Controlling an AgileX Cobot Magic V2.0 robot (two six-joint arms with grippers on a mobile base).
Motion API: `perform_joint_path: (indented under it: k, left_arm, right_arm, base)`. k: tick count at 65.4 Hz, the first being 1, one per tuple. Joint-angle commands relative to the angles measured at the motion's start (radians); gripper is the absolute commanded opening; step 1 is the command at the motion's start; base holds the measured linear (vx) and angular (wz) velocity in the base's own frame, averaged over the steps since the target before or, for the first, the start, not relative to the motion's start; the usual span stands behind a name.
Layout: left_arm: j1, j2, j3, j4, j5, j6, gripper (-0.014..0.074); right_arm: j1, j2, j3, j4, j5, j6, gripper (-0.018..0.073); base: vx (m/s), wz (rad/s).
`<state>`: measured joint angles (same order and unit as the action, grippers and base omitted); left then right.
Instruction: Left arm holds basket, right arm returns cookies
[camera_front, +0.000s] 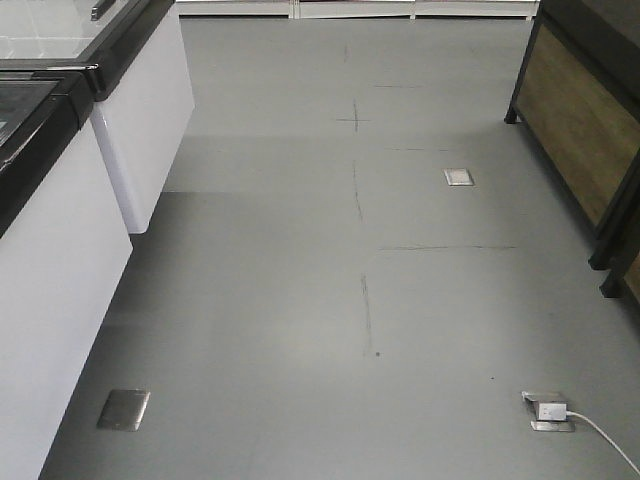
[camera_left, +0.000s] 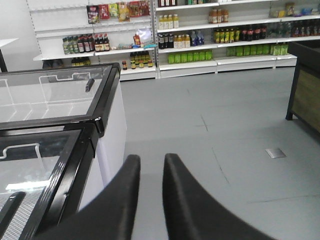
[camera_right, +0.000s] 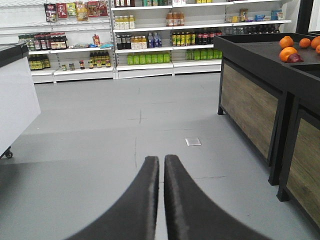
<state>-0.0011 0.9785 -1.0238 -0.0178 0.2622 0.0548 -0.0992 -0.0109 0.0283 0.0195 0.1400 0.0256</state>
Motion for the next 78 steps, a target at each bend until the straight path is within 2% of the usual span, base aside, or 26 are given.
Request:
perform_joint_path:
  k: [1,16,20,25,36,52,66,78]
  left_arm:
    - [0.002,0.001,-0.03,-0.01,-0.065,0.0,0.0234]
    - [0.002,0.002,-0.03,-0.009,-0.065,0.001,0.0486]
    - [0.002,0.002,-0.03,-0.009,-0.064,0.001,0.0528]
    - [0.002,0.002,-0.03,-0.009,-0.062,0.001,0.0561]
    - [0.025,0.001,-0.03,-0.009,-0.058,0.001,0.0557]
    - [0.166,-0.008,-0.03,-0.009,-0.049,0.001,0.0554]
    - [0.306,-0.04,-0.03,-0.01,0.026,-0.001,0.0554]
    - [0.41,-0.081,-0.03,-0.01,0.037,-0.018,0.0554]
  right_arm:
    - [-0.006,-0.012,0.018,-0.007,-0.074,-0.005,-0.0006]
    - [-0.006,-0.012,0.018,-0.007,-0.074,-0.005,-0.0006]
    - [-0.006,-0.012,0.018,-0.007,-0.074,-0.005,-0.0006]
    - [-0.006,-0.012,0.018,-0.007,-0.074,-0.005,-0.0006]
    - [-0.006,-0.012,0.018,-0.007,-0.074,-0.005,-0.0006]
    - [-0.006,-0.012,0.018,-0.007,-0.074,-0.005,-0.0006]
    - [-0.006,-0.012,0.018,-0.007,-0.074,-0.005,-0.0006]
    - [-0.006,-0.012,0.018,-0.007,-0.074,-0.005,-0.0006]
  base:
    - [0.0,0.0]
    - [0.0,0.0]
    - [0.0,0.0]
    - [0.0,0.0]
    - [0.0,0.0]
    - [0.0,0.0]
    - [0.0,0.0]
    - [0.0,0.0]
